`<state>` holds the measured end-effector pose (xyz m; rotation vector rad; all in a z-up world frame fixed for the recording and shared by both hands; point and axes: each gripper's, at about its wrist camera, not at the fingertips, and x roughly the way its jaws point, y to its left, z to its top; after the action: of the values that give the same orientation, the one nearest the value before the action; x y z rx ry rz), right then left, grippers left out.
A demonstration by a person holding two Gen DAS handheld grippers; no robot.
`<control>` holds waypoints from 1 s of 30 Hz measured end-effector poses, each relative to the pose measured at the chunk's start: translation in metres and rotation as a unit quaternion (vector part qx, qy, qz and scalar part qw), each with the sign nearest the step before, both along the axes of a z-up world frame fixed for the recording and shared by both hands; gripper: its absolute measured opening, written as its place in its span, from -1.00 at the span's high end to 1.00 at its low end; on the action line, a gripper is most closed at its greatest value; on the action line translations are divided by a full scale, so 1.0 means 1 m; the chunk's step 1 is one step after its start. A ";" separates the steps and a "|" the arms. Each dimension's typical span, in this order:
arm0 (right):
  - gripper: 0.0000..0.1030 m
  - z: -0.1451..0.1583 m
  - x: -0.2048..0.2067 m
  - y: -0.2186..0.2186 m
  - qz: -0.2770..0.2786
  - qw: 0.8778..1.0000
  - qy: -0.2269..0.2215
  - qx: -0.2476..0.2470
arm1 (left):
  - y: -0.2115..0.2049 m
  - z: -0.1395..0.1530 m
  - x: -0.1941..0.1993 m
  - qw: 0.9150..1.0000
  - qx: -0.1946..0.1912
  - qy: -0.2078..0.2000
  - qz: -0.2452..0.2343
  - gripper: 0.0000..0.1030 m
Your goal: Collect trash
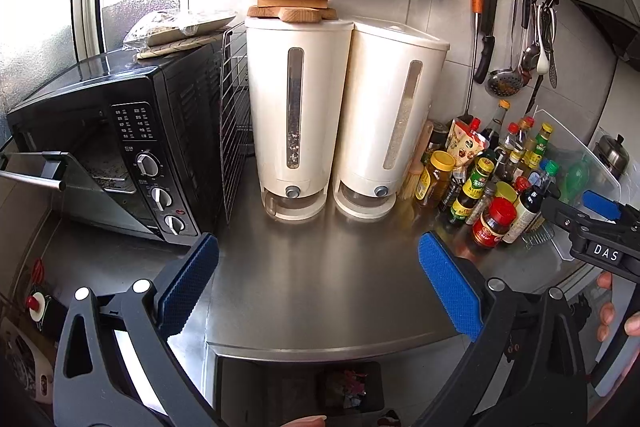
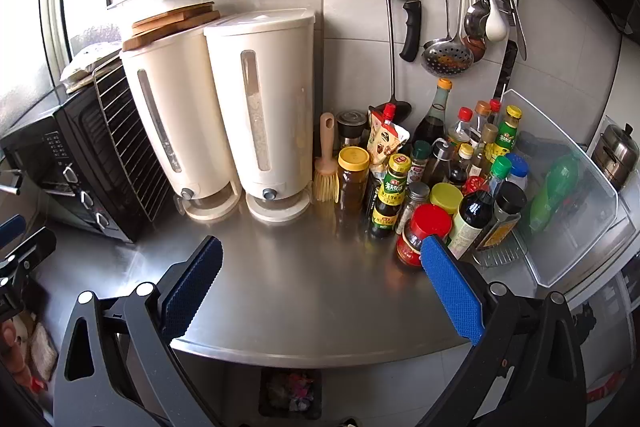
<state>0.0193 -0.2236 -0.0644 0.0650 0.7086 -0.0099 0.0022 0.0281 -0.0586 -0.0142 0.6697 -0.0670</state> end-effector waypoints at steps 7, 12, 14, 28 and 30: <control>-0.94 0.001 -0.001 0.000 0.001 1.000 -0.002 0.002 | -0.001 0.001 -0.001 1.000 0.002 -0.001 0.000 -0.84; -0.94 0.003 -0.001 0.000 0.002 1.000 -0.003 0.003 | -0.001 0.000 -0.001 1.000 0.001 0.000 -0.001 -0.84; -0.94 0.003 0.000 0.000 0.002 1.000 -0.003 0.003 | -0.002 0.001 -0.002 1.000 0.001 -0.001 -0.001 -0.84; -0.94 0.002 0.001 0.000 0.003 1.000 0.000 0.004 | -0.002 0.004 -0.004 1.000 0.000 -0.007 -0.004 -0.84; -0.94 0.002 0.001 0.000 0.003 1.000 0.001 0.005 | -0.003 0.004 -0.004 1.000 0.001 -0.007 -0.004 -0.84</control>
<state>0.0204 -0.2237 -0.0622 0.0724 0.7102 -0.0018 -0.0020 0.0254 -0.0547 -0.0086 0.6561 -0.0737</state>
